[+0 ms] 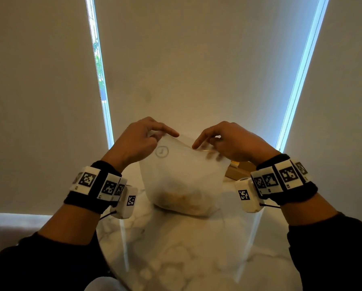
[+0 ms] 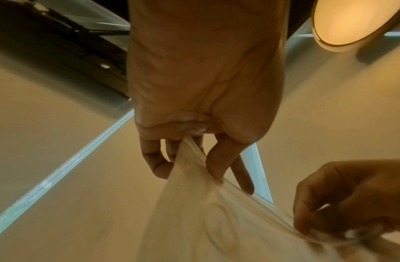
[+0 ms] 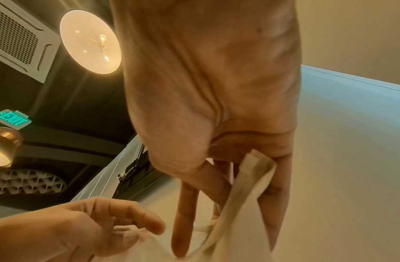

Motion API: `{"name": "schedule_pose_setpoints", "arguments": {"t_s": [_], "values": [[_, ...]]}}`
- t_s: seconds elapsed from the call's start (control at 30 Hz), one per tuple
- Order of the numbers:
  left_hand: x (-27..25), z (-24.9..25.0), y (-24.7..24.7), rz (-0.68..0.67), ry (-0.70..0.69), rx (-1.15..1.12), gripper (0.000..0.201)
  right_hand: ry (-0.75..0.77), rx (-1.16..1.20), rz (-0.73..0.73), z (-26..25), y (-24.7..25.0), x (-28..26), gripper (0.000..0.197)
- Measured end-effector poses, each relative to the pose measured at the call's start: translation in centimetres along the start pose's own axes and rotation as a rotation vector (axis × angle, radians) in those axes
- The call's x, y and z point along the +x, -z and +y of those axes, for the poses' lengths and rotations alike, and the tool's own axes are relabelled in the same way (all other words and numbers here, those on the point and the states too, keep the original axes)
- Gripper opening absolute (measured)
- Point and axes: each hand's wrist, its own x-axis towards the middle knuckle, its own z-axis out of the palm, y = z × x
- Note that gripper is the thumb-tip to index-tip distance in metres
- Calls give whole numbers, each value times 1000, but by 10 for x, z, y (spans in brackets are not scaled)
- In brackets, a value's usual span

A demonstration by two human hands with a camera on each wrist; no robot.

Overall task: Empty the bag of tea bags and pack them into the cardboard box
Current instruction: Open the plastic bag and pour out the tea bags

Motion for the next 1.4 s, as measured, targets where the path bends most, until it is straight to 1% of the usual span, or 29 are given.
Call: {"name": "schedule_pose_setpoints", "arguments": {"t_s": [0.07, 0.1, 0.13, 0.2, 0.23, 0.3, 0.33, 0.37, 0.43, 0.53, 0.6, 0.67, 0.77, 0.83, 0.87, 0.93, 1.0, 1.1, 1.17, 1.2, 1.23, 1.27, 1.3, 1.33, 1.37, 1.4], "values": [[-1, 3, -3, -39, 3, 92, 50, -17, -39, -7, -2, 0, 0, 45], [-1, 4, -4, -56, 10, 138, 50, -23, -55, 4, -3, -1, 1, 45], [-1, 6, -6, -61, 17, 186, 46, -25, -62, 20, -5, -2, 1, 45], [-2, 11, -8, -21, 49, 277, 28, -32, -89, 58, -10, -5, 3, 44], [-2, 12, -9, 0, 72, 299, 24, -32, -117, 78, -12, -5, 3, 43], [-3, 12, -13, 19, 114, 317, 35, -15, -162, 112, -16, -7, 5, 39], [-2, 13, -15, 32, 121, 341, 38, -3, -167, 128, -17, -8, 5, 39], [-2, 13, -17, 61, 119, 367, 40, 10, -160, 144, -18, -8, 6, 38], [1, 14, -20, 172, 109, 391, 42, 42, -135, 169, -19, -11, 6, 37], [7, 14, -30, 314, 94, 361, 40, 92, -145, 155, -21, -11, 8, 35], [11, 11, -37, 354, 82, 341, 30, 89, -160, 124, -22, -9, 8, 32], [13, 8, -41, 337, 86, 343, 19, 70, -175, 97, -22, -7, 7, 35], [14, 6, -42, 235, 103, 355, 7, 12, -230, 99, -20, -2, 6, 44], [14, 9, -43, 249, 109, 348, 19, -35, -299, 88, -20, 0, 10, 48], [14, 12, -42, 280, 111, 352, 24, -52, -322, 60, -21, 0, 12, 54], [17, 19, -40, 340, 93, 399, 29, -50, -376, -34, -24, -1, 15, 86], [20, 24, -36, 351, 80, 460, 31, -17, -456, -124, -29, 0, 14, 111], [23, 29, -31, 262, 130, 507, 27, -18, -579, -212, -33, 4, 12, 131], [20, 35, -28, 149, 171, 511, 25, -65, -656, -262, -34, 9, 12, 139], [17, 38, -24, 61, 196, 509, 33, -90, -676, -280, -34, 12, 12, 140], [13, 42, -20, -42, 224, 497, 45, -116, -669, -291, -32, 15, 10, 140], [10, 46, -15, -139, 251, 485, 57, -143, -633, -291, -31, 18, 7, 136], [7, 50, -9, -216, 274, 476, 65, -172, -588, -282, -29, 21, 5, 127], [7, 52, -4, -277, 294, 473, 71, -200, -544, -258, -28, 22, 2, 113], [7, 53, -1, -319, 312, 449, 74, -218, -492, -210, -26, 21, 3, 94], [10, 51, 1, -337, 329, 376, 76, -232, -422, -141, -23, 19, 7, 73]]}}
